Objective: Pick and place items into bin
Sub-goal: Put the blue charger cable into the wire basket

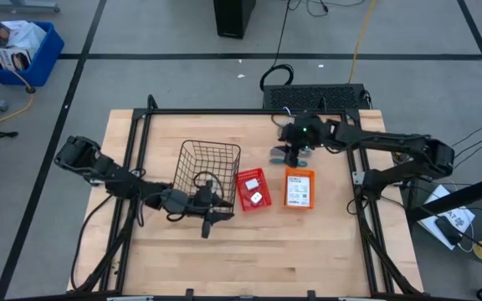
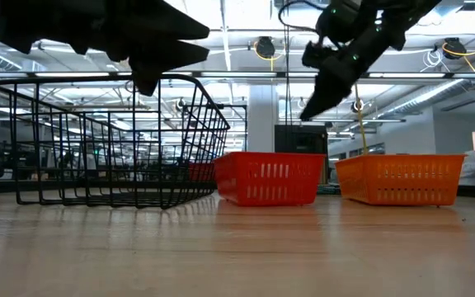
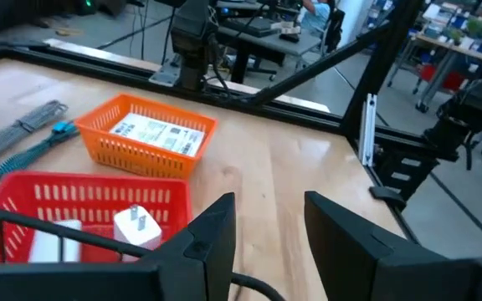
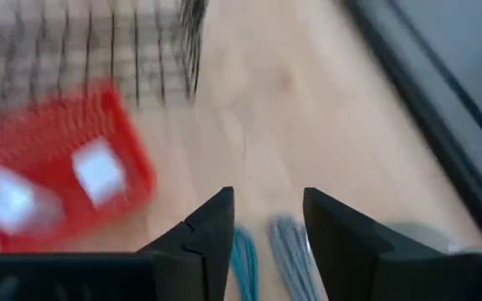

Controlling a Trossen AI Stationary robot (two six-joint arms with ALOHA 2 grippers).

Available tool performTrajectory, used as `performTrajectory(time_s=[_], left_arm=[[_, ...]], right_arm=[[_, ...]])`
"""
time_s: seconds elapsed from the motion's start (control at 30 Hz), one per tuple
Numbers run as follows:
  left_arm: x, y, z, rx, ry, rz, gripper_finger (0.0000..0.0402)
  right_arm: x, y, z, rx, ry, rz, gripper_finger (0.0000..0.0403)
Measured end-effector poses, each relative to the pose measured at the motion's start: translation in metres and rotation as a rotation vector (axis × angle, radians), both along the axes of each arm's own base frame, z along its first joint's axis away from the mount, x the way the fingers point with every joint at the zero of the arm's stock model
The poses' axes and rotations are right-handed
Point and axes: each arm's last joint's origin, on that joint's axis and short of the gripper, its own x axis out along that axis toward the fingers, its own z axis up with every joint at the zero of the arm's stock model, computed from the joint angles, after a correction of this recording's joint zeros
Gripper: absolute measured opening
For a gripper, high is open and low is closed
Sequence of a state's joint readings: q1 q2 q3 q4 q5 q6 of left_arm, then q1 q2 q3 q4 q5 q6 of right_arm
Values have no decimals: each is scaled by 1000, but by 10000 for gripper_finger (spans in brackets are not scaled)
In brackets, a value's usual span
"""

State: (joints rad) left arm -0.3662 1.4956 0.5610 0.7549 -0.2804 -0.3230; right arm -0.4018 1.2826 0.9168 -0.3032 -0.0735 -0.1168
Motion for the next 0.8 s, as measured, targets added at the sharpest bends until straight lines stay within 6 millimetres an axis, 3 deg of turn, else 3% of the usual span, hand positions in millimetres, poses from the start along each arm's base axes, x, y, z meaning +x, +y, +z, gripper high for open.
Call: performTrajectory(time_s=[0.2,0.4,0.8], left_arm=[[4,12,0,16,3,31,147],[5,18,-3,14,36,53,147],[5,17,-4,-10,47,40,147]], right_arm=[[6,-1,-4,62,119,18,165],[29,-9,-19,137,245,30,184],[47,-4,-43,222,423,82,170]])
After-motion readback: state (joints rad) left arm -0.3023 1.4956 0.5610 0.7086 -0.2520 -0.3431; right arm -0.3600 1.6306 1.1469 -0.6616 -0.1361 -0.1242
